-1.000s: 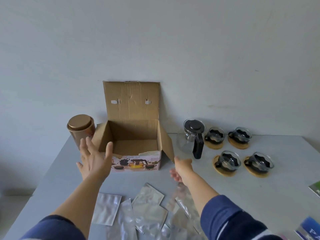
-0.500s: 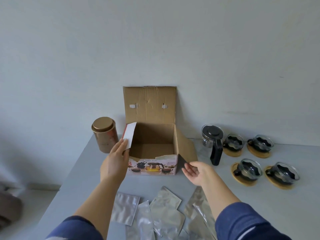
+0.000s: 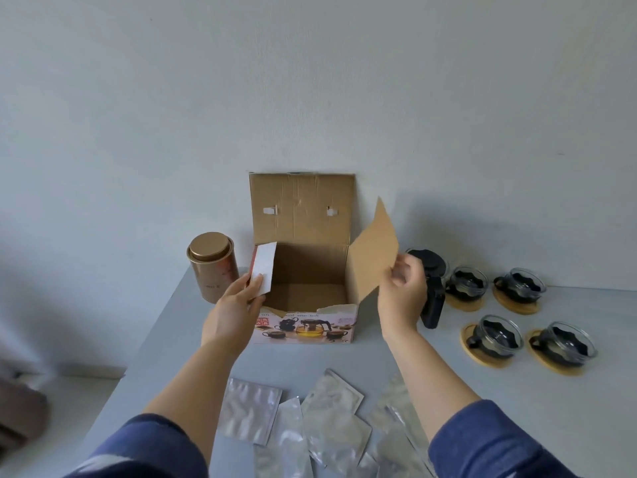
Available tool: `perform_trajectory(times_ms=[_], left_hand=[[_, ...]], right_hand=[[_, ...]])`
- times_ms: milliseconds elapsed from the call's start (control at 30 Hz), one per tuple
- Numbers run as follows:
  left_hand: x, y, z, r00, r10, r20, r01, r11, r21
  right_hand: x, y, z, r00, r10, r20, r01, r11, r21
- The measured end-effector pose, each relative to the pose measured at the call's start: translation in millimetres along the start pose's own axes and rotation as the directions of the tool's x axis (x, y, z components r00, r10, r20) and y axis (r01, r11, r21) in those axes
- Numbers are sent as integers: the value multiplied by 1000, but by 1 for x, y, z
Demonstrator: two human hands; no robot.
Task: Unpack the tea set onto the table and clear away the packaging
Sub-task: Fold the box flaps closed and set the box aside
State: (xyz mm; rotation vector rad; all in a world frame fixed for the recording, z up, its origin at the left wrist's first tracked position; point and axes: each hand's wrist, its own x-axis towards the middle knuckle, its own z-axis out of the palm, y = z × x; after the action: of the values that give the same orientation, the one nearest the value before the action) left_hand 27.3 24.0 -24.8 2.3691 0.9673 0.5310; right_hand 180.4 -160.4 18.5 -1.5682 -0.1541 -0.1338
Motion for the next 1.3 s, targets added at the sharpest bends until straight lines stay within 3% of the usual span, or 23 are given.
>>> perform_trajectory(times_ms=[100, 200, 333, 467, 567, 700, 767, 967, 1100, 1300], left_hand=[[0, 6, 5, 1000, -24, 21, 23, 1000, 15], [0, 5, 6, 996, -47, 77, 45, 999, 25], [3, 1, 5, 991, -38, 130, 30, 997, 65], [12, 5, 5, 989, -67, 135, 59, 996, 62], [18, 6, 8, 988, -78, 131, 73, 996, 47], [22, 2, 14, 988, -91, 129, 90, 996, 16], [24, 1, 16, 988, -95, 125, 95, 995, 7], [32, -2, 18, 991, -76, 110, 78, 997, -13], [36, -1, 16, 990, -79, 117, 81, 997, -12], [38, 4, 12, 989, -102, 104, 106, 993, -41]], right_hand=[[-6, -2, 10, 938, -286, 196, 328, 916, -232], [-11, 8, 20, 814, -374, 444, 545, 756, -362], [-14, 15, 32, 683, -304, 664, 688, 572, -446], [-9, 18, 44, 651, -138, 747, 700, 490, -520], [8, 17, 55, 718, -87, 691, 576, 632, -519], [53, -12, 75, 912, 5, 409, 172, 903, -394], [76, -31, 83, 922, 84, 378, 53, 940, -338], [105, -57, 102, 918, 22, 396, 53, 983, -178], [114, -56, 106, 921, -5, 390, 111, 962, -250], [101, -58, 92, 969, -71, 236, 107, 984, -140]])
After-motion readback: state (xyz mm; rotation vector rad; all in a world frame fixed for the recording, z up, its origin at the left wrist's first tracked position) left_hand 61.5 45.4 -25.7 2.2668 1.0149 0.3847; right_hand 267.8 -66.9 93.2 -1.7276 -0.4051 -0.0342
